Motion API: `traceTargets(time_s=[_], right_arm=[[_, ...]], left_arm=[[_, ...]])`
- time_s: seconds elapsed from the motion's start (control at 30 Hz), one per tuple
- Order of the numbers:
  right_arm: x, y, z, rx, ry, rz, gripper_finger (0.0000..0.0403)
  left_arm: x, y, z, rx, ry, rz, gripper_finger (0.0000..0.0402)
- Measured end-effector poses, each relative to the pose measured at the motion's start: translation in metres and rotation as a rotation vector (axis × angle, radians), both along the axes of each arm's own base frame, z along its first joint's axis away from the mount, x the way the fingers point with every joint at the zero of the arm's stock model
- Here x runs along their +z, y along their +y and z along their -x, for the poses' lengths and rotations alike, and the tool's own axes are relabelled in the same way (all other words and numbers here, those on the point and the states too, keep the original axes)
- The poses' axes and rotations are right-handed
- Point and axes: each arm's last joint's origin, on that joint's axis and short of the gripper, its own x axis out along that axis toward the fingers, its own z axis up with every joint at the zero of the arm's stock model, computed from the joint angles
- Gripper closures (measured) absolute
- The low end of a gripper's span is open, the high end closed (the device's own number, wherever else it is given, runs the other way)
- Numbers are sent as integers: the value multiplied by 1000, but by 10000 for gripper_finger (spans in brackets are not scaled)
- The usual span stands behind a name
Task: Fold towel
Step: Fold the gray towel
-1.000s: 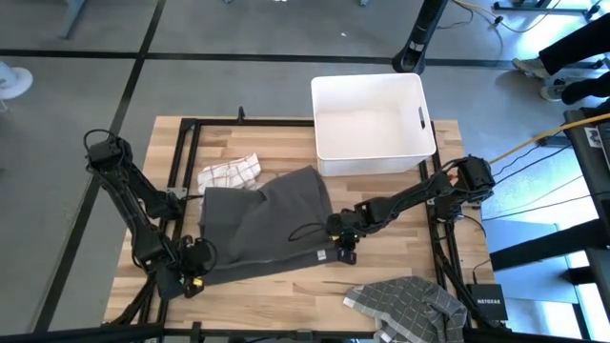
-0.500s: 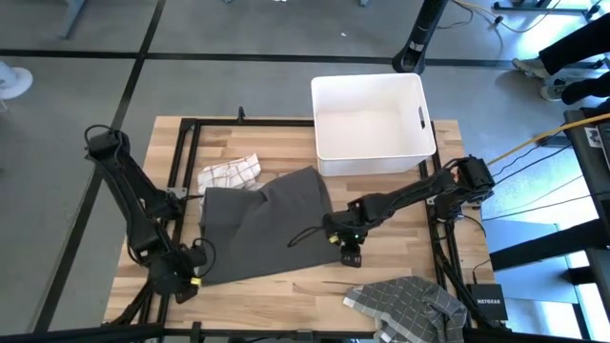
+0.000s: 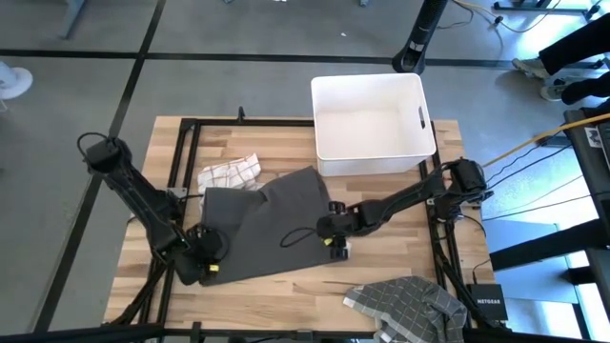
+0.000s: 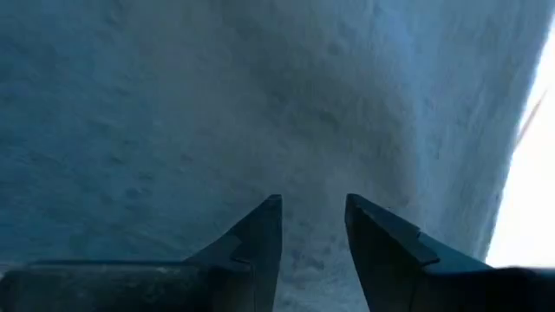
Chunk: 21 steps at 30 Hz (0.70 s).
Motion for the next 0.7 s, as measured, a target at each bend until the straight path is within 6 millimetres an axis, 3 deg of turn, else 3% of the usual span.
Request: traceTargets(time_s=[0.2, 0.4, 0.57, 0.7], right_arm=[[-8, 11, 11, -44, 107, -133, 237], [-5, 50, 26, -36, 257, -440, 237], [2, 66, 37, -80, 403, -560, 237], [32, 65, 32, -87, 368, -512, 237]], left_arm=[[-5, -5, -3, 3, 78, 98, 282], [5, -16, -6, 5, 130, 254, 282], [34, -28, -19, -100, 26, 288, 282], [72, -28, -41, -196, -235, 166, 282]])
